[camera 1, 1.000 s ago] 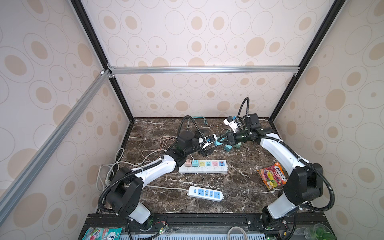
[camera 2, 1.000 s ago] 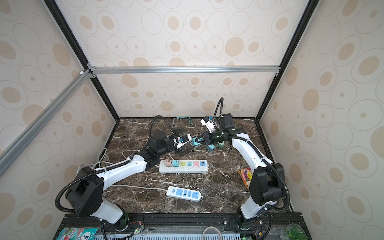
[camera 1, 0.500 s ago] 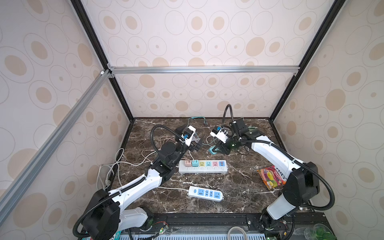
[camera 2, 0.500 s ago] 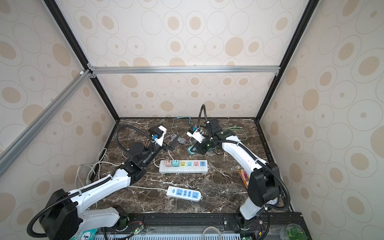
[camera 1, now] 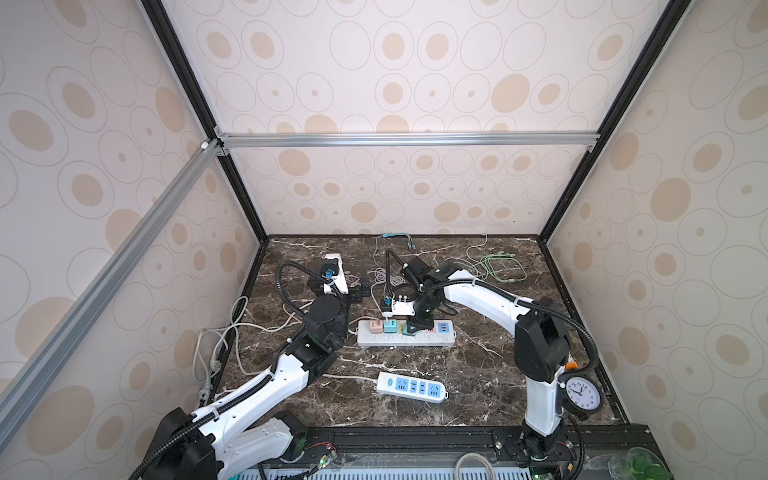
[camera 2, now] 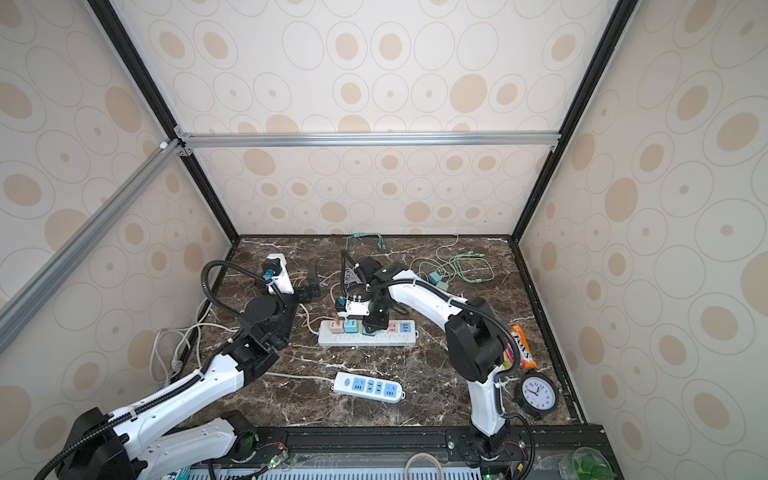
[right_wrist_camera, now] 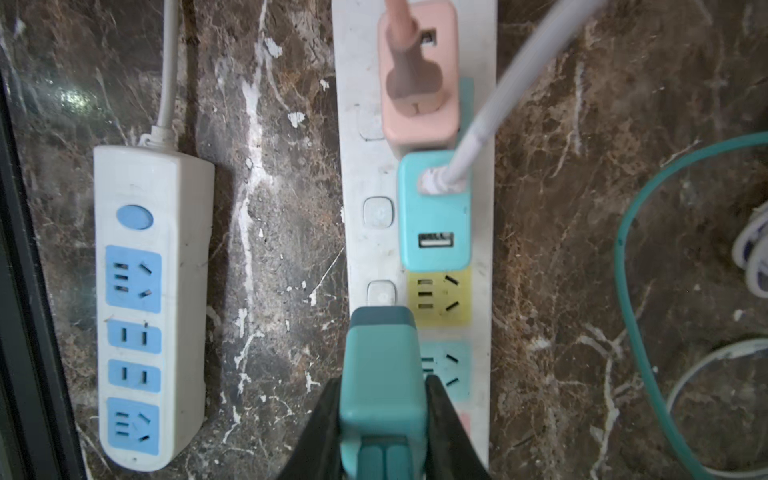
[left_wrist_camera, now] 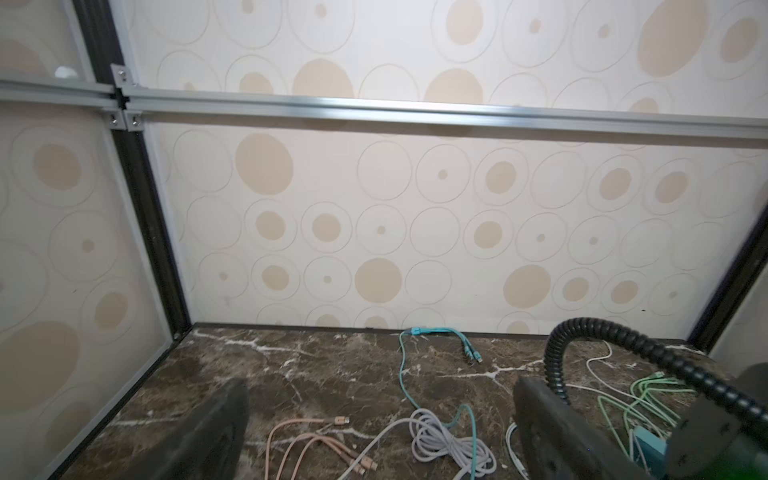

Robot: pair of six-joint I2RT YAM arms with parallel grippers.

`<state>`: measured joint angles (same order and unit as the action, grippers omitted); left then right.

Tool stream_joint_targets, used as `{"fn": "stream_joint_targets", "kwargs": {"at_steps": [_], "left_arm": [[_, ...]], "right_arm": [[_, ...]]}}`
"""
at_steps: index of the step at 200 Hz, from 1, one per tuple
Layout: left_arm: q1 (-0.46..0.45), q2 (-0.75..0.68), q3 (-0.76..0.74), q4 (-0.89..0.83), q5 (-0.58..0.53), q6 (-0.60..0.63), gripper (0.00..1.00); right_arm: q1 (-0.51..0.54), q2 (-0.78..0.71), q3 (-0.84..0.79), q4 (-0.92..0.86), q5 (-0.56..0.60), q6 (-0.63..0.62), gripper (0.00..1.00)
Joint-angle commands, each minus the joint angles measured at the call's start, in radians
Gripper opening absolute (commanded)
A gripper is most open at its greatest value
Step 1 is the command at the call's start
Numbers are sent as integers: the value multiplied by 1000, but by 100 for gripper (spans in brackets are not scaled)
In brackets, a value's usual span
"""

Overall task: Insert the plug
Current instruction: 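Lower the teal charger with the right gripper and push its prongs into a strip socket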

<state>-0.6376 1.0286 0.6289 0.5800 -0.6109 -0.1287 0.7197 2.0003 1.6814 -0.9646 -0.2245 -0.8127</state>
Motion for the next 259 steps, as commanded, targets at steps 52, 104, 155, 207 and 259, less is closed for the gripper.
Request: {"fn": "stream_joint_targets", "kwargs": {"at_steps": [52, 104, 155, 207, 259], "left_arm": [[106, -186, -64, -129, -135, -216, 98], [147, -213, -78, -174, -106, -254, 98], [165, -172, -66, -180, -58, -273, 98], [176, -141, -54, -178, -31, -281, 98], [182, -137, -54, -177, -29, -283, 98]], "right_arm": [[35, 133, 186, -144, 151, -140, 0], [52, 160, 202, -169, 104, -138, 0], [57, 151, 193, -124, 84, -121, 0], [65, 156, 145, -78, 148, -123, 0], [96, 229, 146, -142, 229, -113, 0]]}}
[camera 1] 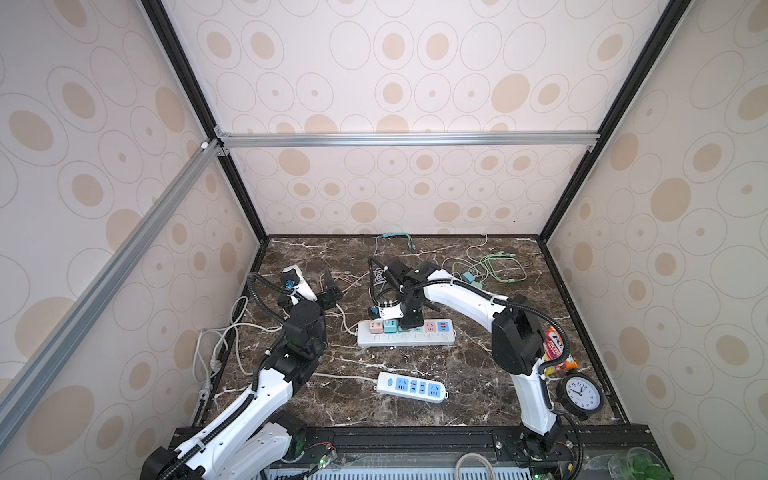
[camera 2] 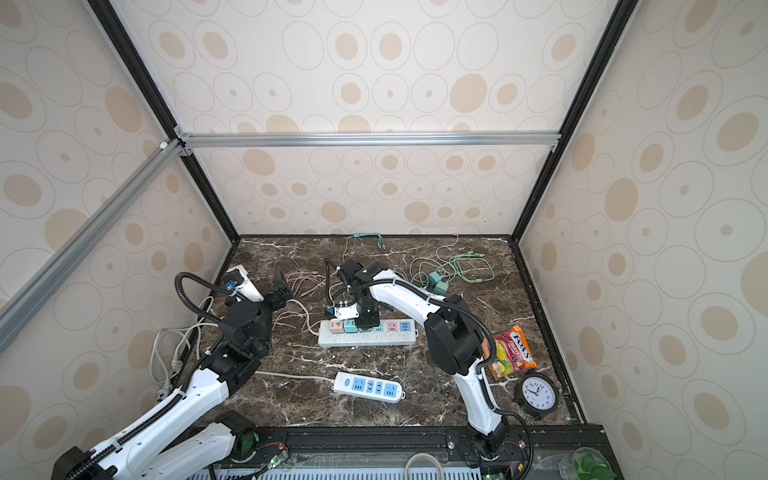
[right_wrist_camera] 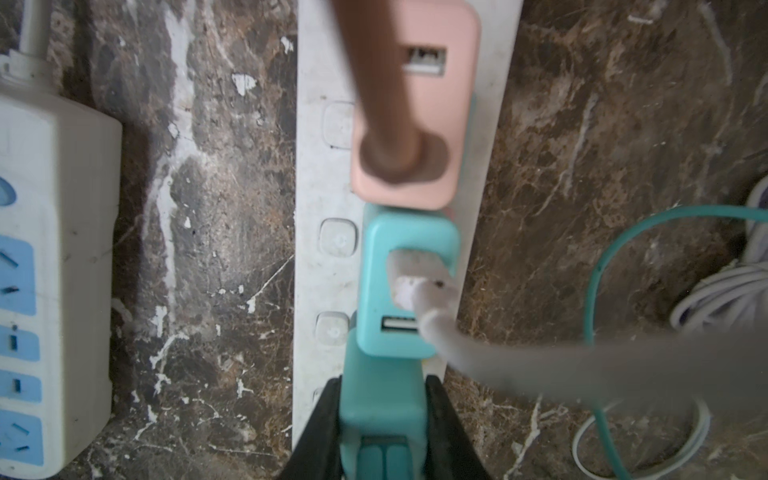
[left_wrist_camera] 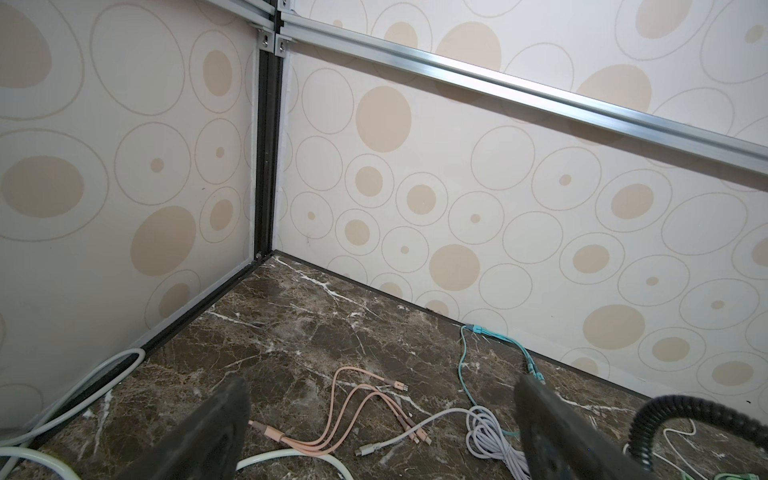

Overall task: Insert the plug
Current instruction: 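Lower the teal charger with the right gripper and push its prongs into a strip socket, then open the right gripper and move it from the strip to the charger pile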

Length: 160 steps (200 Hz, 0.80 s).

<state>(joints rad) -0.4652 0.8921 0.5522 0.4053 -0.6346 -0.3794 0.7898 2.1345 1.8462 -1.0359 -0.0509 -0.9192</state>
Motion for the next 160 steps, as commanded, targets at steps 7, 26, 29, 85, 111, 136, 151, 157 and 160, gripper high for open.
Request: {"fn": "stream_joint_targets", "kwargs": {"at_steps": [7, 26, 29, 85, 111, 136, 151, 157, 160], "left_arm": [[12, 1, 23, -2, -4, -33, 98], [13, 4, 23, -3, 0, -37, 98], [13, 5, 23, -5, 0, -38, 98], [16, 11, 29, -10, 20, -32, 98], [16, 19, 33, -17, 33, -25, 98], [19, 32, 39, -23, 41, -14, 98], [17, 44, 47, -27, 50, -7, 98], [18, 51, 51, -29, 55, -2, 98], [17, 55, 54, -32, 57, -1, 98]], "right_arm": [[33, 113, -18, -74, 67, 2, 0], [48, 164, 6, -106, 96, 41, 0], [49, 170, 13, -114, 99, 46, 0], [46, 112, 13, -108, 33, 86, 36], [36, 8, -26, -81, -64, 95, 98], [28, -85, -108, -58, -99, 82, 99], [18, -127, -157, -56, -80, 82, 100], [9, -144, -175, -55, -71, 85, 99], [5, -151, -186, -53, -68, 87, 100]]}}
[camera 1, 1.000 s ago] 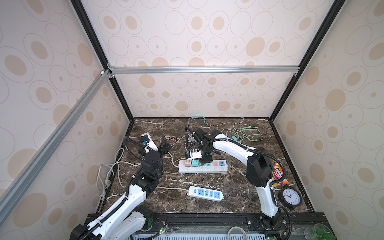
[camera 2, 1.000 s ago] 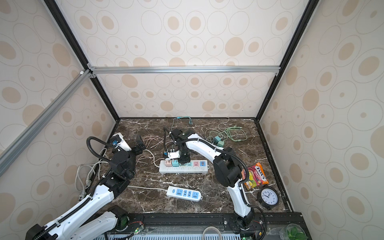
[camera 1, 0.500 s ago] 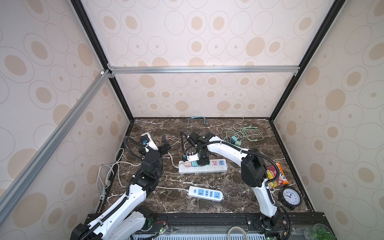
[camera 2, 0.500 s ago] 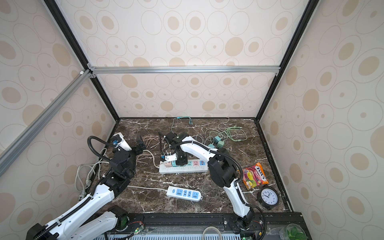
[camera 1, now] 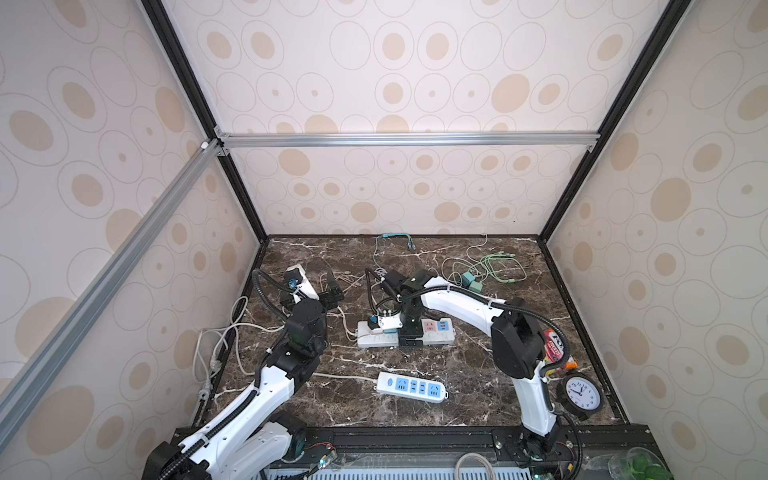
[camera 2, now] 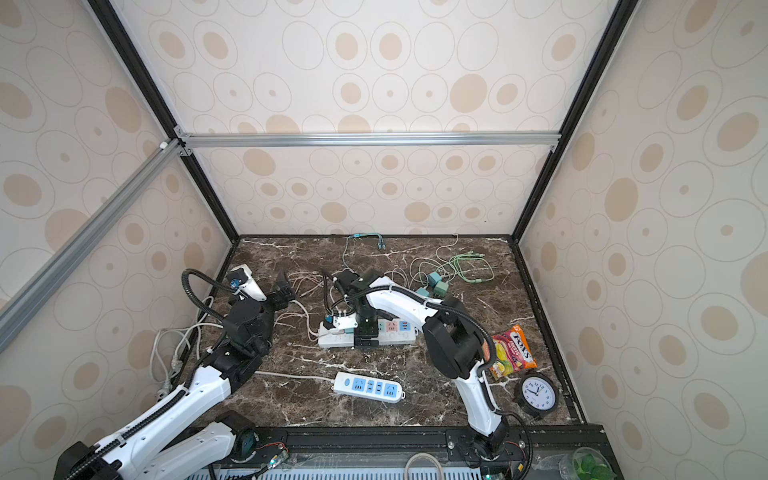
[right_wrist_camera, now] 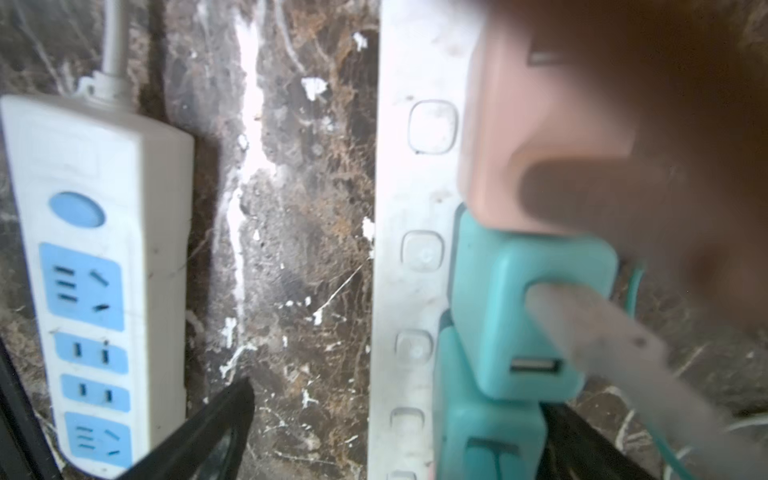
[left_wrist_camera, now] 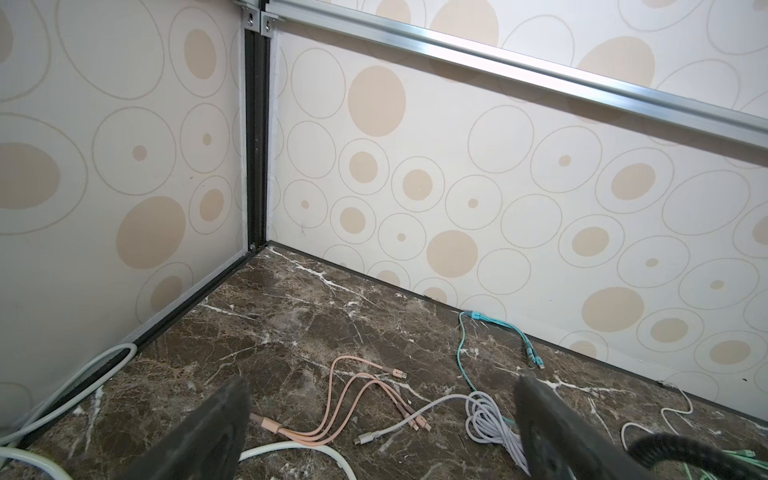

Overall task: Insert the plug
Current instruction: 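Open the right gripper and move it from the strip to the charger pile, then grasp a light green charger with the right gripper while the left gripper approaches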

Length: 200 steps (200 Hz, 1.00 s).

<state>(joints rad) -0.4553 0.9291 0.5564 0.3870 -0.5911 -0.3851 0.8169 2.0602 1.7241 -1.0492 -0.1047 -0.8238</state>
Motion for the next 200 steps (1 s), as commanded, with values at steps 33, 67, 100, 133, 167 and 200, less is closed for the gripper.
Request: {"fn": "stream_joint_targets", "kwargs": {"at_steps": [33, 67, 100, 133, 167, 200], "left_arm": [[7, 70, 83, -37, 51, 5, 98], [8, 132, 125, -48, 90, 0, 98], [7, 197, 179, -84, 120, -28, 98], [-8, 279, 241, -100, 174, -61, 98], [-114, 392, 335, -157, 132, -2, 98], [-192, 482, 395, -146, 129, 38, 98]], "right_arm": [[-93, -145, -143, -28, -6, 11, 99], [-185, -236, -196, -48, -116, 5, 99], [-353, -384, -358, 261, -189, 213, 99], [-488, -492, -536, 680, -77, 692, 99], [-614, -463, -544, 720, 20, 1058, 99], [-704, -327, -446, 557, 26, 1254, 91]]}}
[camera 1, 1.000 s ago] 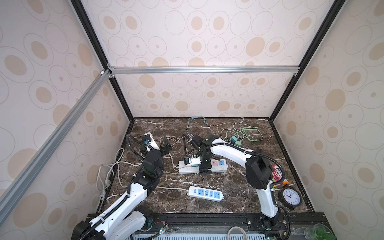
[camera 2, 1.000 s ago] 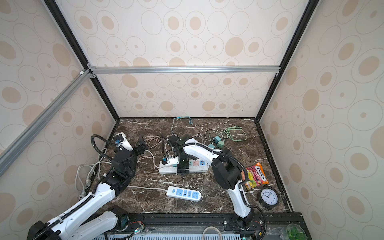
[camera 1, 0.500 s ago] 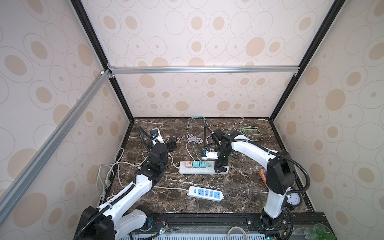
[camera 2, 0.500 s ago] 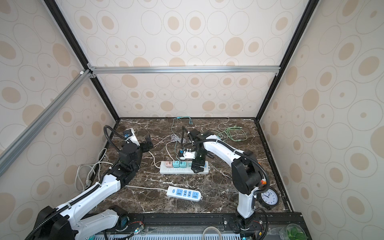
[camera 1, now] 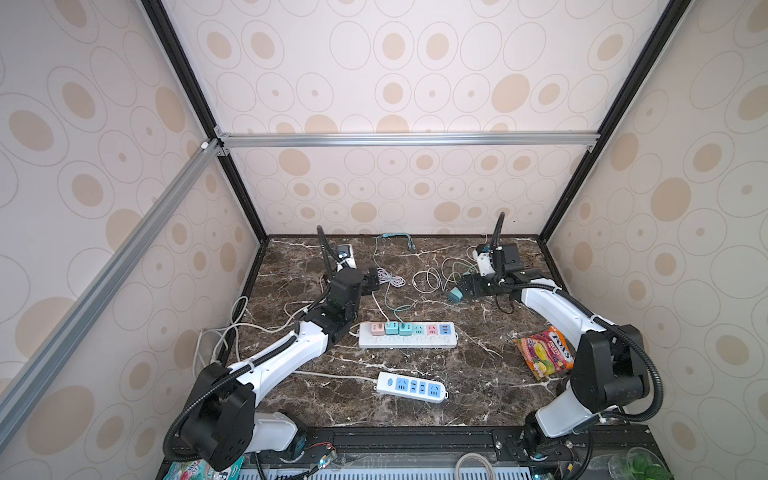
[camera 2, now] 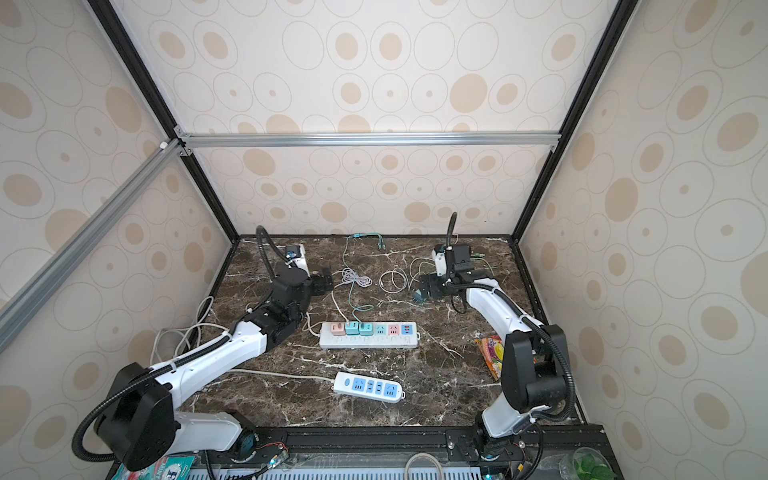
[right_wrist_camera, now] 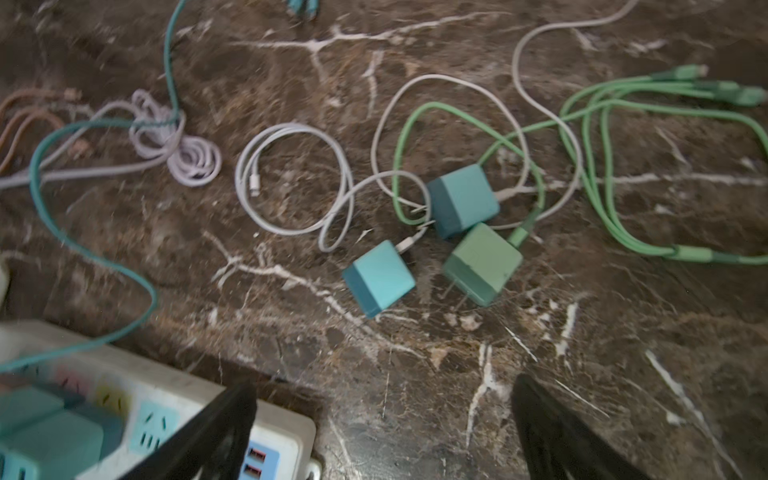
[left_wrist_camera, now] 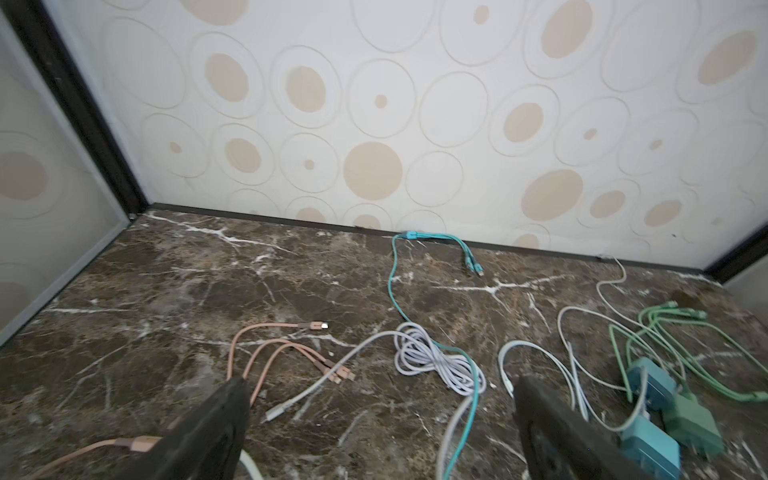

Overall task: Insert the plug
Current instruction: 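Grasp a light green charger with the right gripper while the left gripper approaches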

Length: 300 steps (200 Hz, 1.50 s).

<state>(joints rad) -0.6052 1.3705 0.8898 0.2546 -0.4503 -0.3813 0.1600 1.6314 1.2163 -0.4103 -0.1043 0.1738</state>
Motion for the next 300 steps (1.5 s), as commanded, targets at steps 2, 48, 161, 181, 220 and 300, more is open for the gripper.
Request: {"fn": "stream_joint_targets", "kwargs": {"at_steps": [2, 48, 161, 181, 220, 300], "left_arm": [[-44, 44, 63, -10, -9, 35, 98], [-55, 84, 89, 3, 25, 25, 98], [-56, 84, 80, -47, -12, 46, 98], [-53, 78, 78, -56, -27, 55, 98], [-53, 76, 78, -64, -28, 65, 98], [-59, 118, 138, -95, 292, 97, 98]], "right_arm": [[-49, 112, 68, -91, 25, 259, 91], [-45, 271, 185, -197, 49, 288, 78], [-1, 552, 478, -350, 192, 260, 69], [1, 556, 475, -346, 194, 269, 65], [1, 570, 470, -351, 193, 269, 55], [1, 321, 251, -206, 279, 235, 36]]}}
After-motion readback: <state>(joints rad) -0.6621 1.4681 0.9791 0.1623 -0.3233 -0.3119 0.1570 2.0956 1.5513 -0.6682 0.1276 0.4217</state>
